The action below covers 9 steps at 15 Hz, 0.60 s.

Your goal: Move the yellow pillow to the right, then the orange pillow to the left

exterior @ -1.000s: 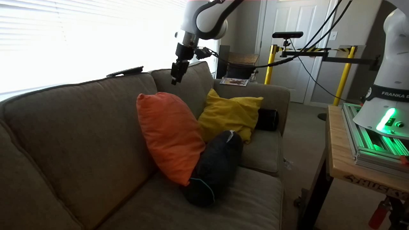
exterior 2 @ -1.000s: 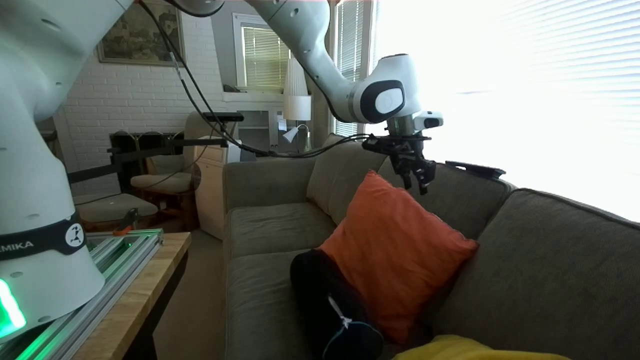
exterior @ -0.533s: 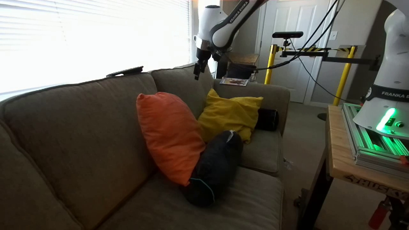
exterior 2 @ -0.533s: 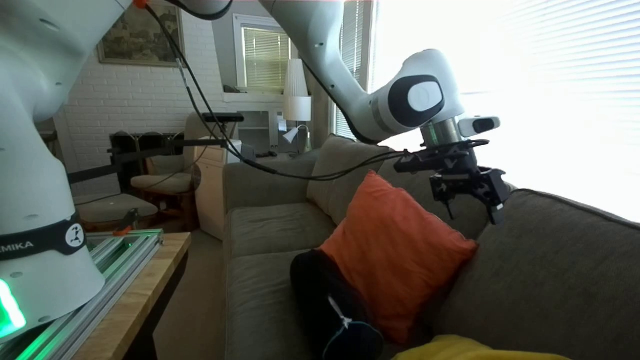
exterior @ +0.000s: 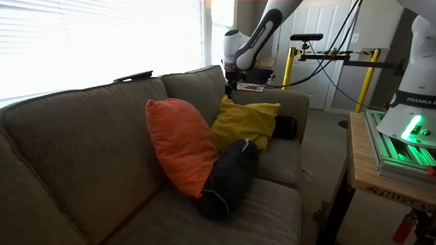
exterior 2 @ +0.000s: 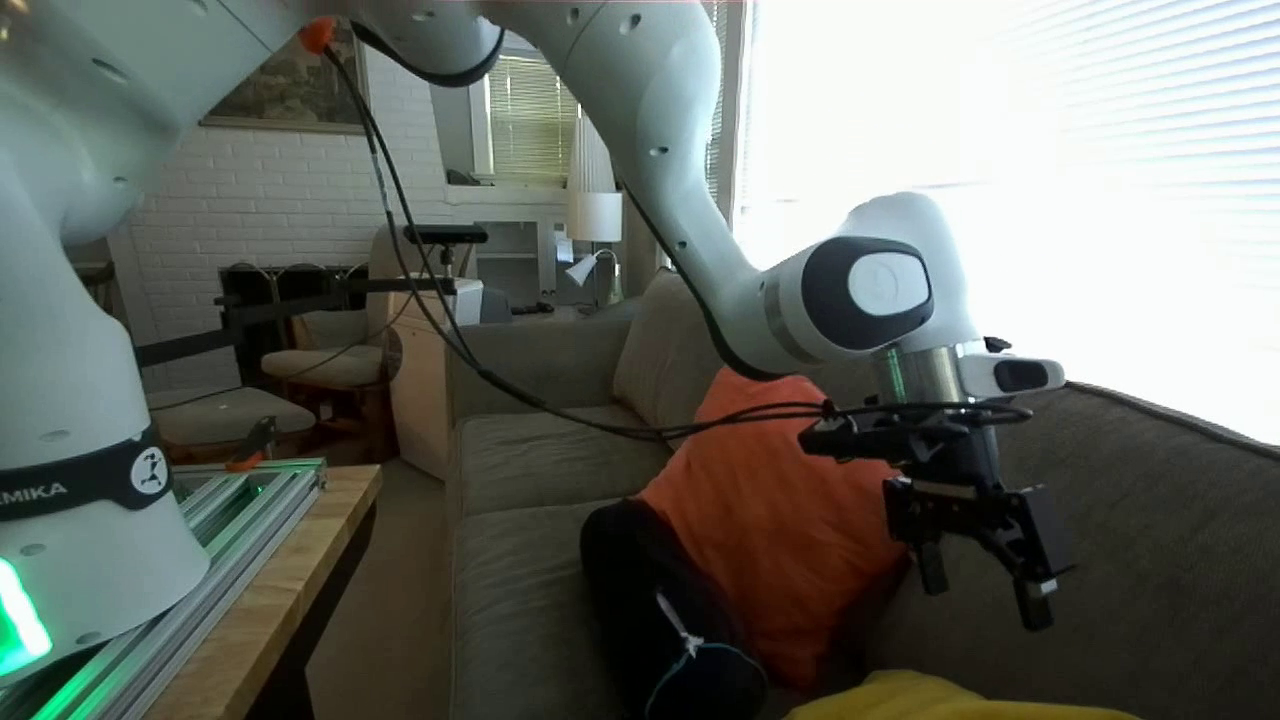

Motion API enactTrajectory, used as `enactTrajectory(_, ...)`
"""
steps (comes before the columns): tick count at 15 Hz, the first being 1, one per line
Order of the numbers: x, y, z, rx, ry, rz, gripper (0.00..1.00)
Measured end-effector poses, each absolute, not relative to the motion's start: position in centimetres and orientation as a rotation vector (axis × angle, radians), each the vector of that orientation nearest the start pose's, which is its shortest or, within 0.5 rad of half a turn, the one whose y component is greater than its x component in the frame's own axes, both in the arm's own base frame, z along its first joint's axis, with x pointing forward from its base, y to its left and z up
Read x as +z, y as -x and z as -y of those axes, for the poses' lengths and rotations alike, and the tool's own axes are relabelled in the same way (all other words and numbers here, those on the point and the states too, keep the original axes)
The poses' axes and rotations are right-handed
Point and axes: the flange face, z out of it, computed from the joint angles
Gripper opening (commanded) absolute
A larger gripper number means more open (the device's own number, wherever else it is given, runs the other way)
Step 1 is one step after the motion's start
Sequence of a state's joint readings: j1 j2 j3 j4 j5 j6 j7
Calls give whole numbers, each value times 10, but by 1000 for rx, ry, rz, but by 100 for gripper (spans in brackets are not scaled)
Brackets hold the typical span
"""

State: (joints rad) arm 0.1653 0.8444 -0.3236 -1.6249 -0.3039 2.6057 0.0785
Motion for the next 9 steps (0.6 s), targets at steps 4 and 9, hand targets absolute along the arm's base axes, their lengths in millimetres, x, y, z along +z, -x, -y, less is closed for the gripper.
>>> enactTrajectory(4,125,-686,87,-117,3555,223,100)
enactTrajectory(9,112,-679,97,-46,3565,194,100)
